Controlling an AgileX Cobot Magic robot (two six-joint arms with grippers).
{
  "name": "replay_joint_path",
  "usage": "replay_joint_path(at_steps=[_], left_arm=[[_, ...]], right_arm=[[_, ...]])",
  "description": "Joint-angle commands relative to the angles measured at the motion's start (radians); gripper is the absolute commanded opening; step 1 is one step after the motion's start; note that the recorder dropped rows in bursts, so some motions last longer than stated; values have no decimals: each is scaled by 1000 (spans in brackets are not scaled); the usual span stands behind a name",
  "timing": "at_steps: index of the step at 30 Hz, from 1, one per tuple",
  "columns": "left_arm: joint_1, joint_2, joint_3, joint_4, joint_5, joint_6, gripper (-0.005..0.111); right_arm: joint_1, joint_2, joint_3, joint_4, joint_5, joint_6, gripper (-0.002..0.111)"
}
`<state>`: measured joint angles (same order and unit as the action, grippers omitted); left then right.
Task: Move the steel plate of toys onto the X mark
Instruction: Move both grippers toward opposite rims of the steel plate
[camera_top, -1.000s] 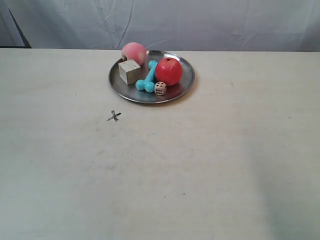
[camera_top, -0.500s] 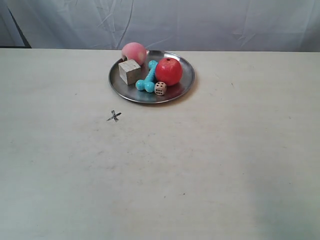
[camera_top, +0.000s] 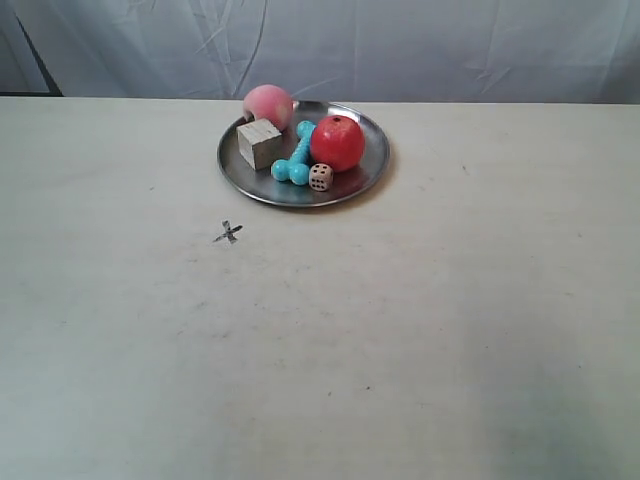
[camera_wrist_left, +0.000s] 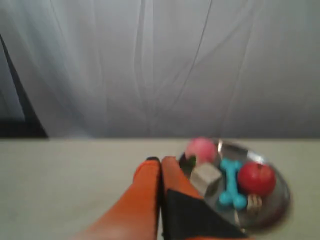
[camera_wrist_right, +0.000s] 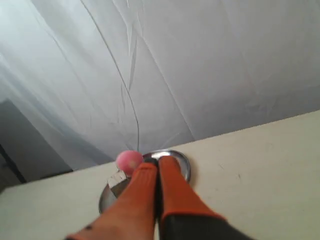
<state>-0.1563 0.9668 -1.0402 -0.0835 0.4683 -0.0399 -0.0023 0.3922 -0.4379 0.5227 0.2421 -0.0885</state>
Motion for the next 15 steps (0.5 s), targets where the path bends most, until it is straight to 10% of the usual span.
replay_joint_path(at_steps=[1,8,15], left_arm=[[-4,349,-187,-81,159,5,0],[15,633,-284,-324,28,-4,0],[77,749,-287,-388,-16,100,0]], right_arm=[[4,270,-181,-100,187,-16,-1],[4,734,-426,-77,439,-32,-1],[4,1072,-569,274,330,-308,-1]])
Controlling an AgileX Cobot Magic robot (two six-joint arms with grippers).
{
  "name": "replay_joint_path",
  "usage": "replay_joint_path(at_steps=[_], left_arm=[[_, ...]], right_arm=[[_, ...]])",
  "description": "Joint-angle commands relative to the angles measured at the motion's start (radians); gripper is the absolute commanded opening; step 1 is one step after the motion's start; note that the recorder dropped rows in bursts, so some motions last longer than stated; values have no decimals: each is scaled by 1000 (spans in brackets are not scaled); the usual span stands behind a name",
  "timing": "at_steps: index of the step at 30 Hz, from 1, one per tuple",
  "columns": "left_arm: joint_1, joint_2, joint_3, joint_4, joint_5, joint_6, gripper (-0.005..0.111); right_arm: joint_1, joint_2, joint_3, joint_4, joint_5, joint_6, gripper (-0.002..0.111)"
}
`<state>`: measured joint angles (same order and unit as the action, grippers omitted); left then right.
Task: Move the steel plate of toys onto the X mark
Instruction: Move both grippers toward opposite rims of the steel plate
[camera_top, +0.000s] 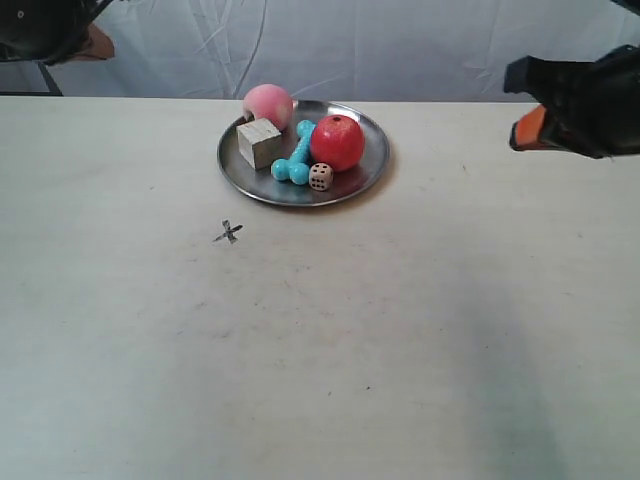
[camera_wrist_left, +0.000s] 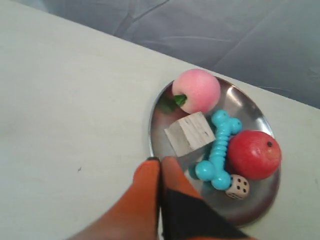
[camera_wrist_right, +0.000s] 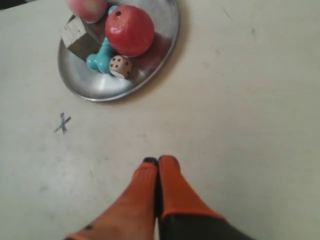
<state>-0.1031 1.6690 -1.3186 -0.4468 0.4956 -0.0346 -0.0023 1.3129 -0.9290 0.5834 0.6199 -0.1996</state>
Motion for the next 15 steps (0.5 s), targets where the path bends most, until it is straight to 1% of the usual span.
replay_joint_path(at_steps=[1,3,5,8,11,15], left_arm=[[24,58,-9,-24,-65,139,0],[24,81,-9,-24,-111,181,0],[31,109,-10,-47,-162,171,0],[54,173,-25,-174,-195,171,0],[89,270,-86,-312,-127,186,0],[106,405,-193,-423,-24,336,0]], right_arm=[[4,199,-108,278,-29,-271,-1],[4,288,-172,380,32,-373,-1],[4,381,-247,445,83,-409,-1],[4,517,-363,460,90,-402,-1],[4,607,-460,465,74,-402,-1],[4,694,-552,485,66,-364,-1]])
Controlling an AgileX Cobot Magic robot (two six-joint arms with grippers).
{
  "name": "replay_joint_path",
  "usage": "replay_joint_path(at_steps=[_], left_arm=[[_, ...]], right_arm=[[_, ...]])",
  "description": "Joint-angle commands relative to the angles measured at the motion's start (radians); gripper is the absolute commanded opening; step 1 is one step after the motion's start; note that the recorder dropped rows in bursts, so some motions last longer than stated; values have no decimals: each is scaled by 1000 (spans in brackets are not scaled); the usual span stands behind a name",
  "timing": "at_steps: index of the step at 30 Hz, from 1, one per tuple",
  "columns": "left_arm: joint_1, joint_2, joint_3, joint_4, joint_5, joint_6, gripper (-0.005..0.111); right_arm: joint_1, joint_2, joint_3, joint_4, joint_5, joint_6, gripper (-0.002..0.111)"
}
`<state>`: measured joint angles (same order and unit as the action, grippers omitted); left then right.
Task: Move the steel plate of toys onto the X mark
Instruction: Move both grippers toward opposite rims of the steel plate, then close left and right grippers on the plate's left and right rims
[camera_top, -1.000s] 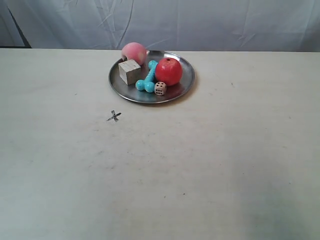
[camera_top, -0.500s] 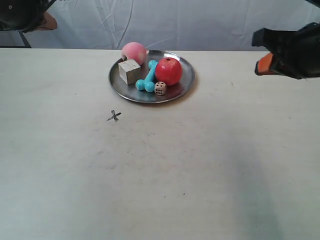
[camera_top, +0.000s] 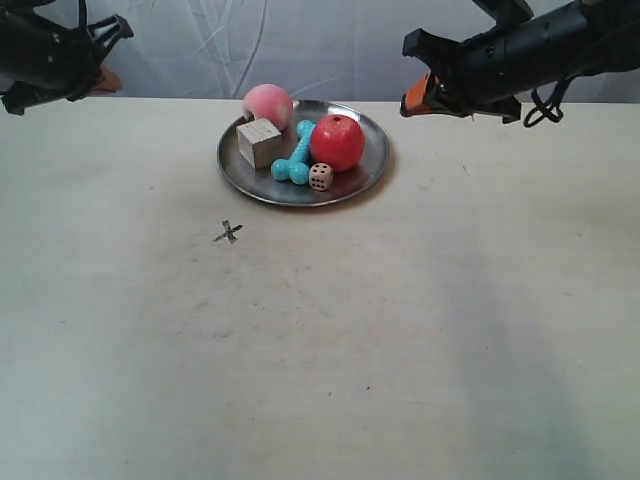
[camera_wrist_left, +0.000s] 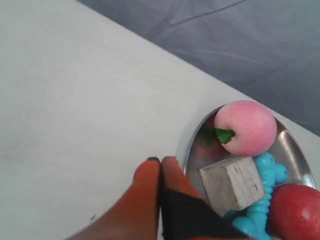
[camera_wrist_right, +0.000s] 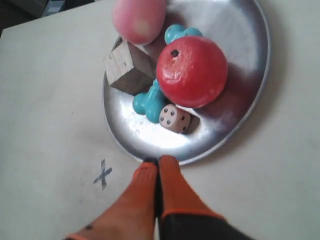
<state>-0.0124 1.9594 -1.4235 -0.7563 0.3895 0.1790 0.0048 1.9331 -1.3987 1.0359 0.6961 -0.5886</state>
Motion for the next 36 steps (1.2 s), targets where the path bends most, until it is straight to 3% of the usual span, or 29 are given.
replay_joint_path(at_steps=[1,5,14,16,19,21,36], left_arm=[[16,136,-110,-140,101,147,0],[9,220,-220,-219,196,276,0],[-8,322,-304,-217,273,276,3],[-27,355,-304,-193,273,276,14],[-51,403,-304,-198,275,276,45],[-51,419,-304,-198,272,276,52],[-119,471,-304,-299,242,276,52]], right_arm=[[-3,95,-106,39,-5,41,-1],[-3,182,-191,41,41,44,-1],[-5,305,-241,17,46,45,-1],[-5,321,-241,17,27,45,-1],[-5,334,-241,16,1,43,-1],[-5,336,-241,16,-1,43,-1],[-3,386,-241,63,-1,43,-1]])
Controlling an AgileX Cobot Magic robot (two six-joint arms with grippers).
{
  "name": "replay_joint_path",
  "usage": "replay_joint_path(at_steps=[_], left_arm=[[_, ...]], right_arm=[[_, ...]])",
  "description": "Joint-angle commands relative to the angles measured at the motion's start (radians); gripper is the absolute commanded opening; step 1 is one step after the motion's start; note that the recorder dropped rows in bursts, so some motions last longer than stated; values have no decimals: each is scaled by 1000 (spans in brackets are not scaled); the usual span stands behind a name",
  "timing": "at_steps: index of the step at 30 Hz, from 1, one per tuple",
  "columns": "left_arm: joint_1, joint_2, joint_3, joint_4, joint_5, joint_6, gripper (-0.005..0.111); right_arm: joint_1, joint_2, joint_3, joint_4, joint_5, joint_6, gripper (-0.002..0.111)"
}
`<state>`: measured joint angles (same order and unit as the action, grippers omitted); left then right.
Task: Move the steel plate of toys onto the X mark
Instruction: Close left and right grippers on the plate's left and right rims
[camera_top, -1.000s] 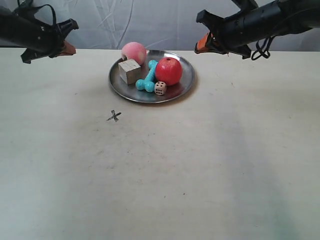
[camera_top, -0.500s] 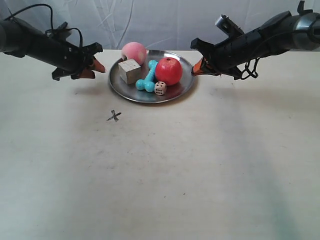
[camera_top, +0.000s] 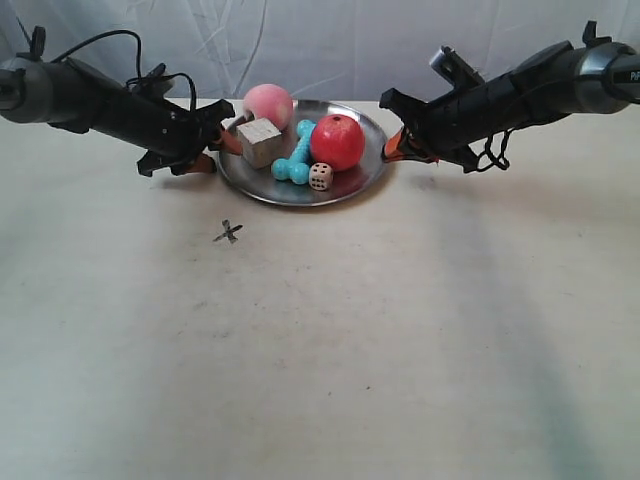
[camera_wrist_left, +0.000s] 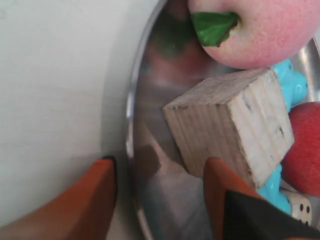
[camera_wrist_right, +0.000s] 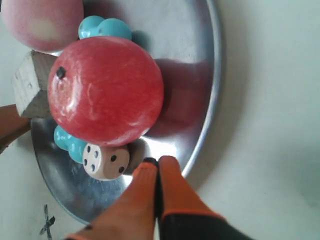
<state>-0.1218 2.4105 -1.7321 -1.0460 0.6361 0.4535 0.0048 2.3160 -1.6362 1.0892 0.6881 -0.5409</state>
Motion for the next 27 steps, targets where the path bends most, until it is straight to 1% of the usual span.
replay_joint_path(at_steps=[1,6,10,12,13,15,17,19,21,27], left_arm=[[-10,20,4,-17,-4,1,52],[-10,20,4,-10,-10,1,47],[-10,20,4,-10,-10,1,34],[-10,20,4,-9,-10,1,30],[-10,20,4,-9,-10,1,30],[-10,20,4,-9,-10,1,30],[-10,20,4,-9,-10,1,30],[-10,20,4,-9,-10,1,30],[-10,20,4,-8,-8,1,30],[-10,20,4,-8,-8,1,30]], right_arm=[[-3,3,-3,13,2,-4,-1],[-3,3,-3,23,-30,-4,-1],[-5,3,-3,23,-64,12,-1],[-5,4,-3,23,-78,48,4],[-5,7,-3,23,-94,68,9],[-3,14,-3,23,-99,96,20],[-3,25,-3,23,-99,105,33],[-3,38,-3,21,-99,108,42],[-3,52,-3,29,-101,114,45],[-3,105,-3,124,-91,116,45]])
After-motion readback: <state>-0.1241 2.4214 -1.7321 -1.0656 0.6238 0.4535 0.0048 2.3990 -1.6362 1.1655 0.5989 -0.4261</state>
